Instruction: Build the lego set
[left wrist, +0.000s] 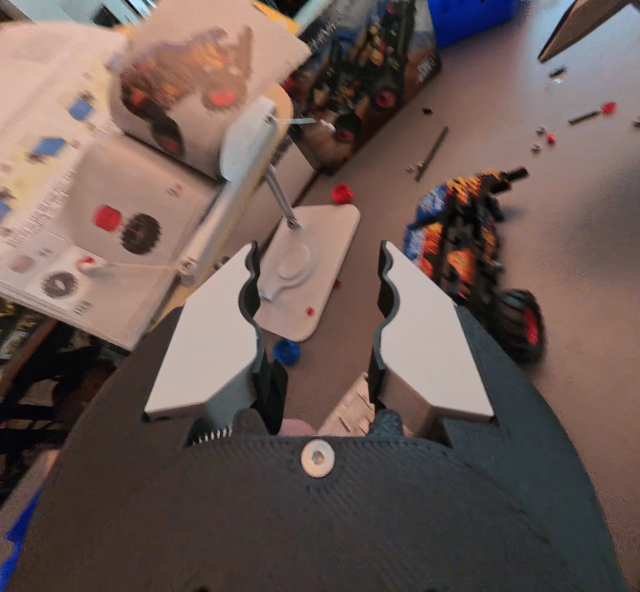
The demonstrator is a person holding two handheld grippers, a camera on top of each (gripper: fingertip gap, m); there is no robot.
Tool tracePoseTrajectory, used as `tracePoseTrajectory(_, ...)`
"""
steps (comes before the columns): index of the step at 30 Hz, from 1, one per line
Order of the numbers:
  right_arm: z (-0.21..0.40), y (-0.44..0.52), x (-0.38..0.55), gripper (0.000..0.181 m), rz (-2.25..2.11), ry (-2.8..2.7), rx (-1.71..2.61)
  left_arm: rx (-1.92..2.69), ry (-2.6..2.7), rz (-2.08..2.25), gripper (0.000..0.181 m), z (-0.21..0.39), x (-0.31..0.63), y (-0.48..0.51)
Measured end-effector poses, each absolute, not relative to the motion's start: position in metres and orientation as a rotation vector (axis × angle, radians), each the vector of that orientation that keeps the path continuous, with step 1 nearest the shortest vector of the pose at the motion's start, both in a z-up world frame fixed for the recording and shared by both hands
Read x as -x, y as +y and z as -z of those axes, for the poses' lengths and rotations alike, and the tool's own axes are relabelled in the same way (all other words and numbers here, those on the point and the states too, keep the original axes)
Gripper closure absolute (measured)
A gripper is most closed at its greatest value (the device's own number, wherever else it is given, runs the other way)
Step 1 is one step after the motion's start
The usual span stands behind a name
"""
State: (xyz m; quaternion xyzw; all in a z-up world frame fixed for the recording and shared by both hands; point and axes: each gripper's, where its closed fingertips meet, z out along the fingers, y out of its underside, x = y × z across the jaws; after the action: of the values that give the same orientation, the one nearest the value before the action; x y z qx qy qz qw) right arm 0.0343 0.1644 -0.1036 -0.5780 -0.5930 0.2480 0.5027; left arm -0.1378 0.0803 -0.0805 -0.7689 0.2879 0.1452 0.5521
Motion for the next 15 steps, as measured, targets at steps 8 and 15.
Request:
tracePoseTrajectory(8, 0.039, 0.211, 0.035, 0.122, -0.685, -1.274, 1.384, 1.632, 0.763, -0.619, 0.125, 0.030, 0.156, 0.189)
tracePoseTrajectory(15, 0.041, 0.238, 0.066, 0.118, -0.602, -1.320, 1.372, 1.732, 0.824, -0.633, 0.128, 0.055, 0.164, 0.247)
